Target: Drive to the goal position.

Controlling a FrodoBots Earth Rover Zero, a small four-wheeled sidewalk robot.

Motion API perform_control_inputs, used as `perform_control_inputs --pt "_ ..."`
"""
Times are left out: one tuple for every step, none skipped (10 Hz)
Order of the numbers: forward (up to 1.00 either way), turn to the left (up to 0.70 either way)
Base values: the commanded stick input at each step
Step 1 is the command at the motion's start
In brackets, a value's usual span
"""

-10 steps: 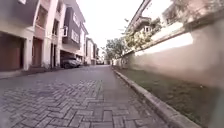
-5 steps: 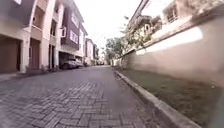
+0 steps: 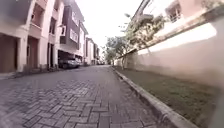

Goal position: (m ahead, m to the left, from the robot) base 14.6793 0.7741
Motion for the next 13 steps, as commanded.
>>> perform_control_inputs --pt "0.7 0.0" --pt "0.7 0.0" --pt "0.7 0.0" --pt "0.7 0.0" --pt "0.7 0.0" --pt "0.7 0.0" --pt "0.7 0.0" --pt "0.7 0.0" --pt "0.7 0.0" --pt "0.7 0.0" --pt "0.7 0.0" --pt "0.7 0.0" --pt "0.7 0.0"
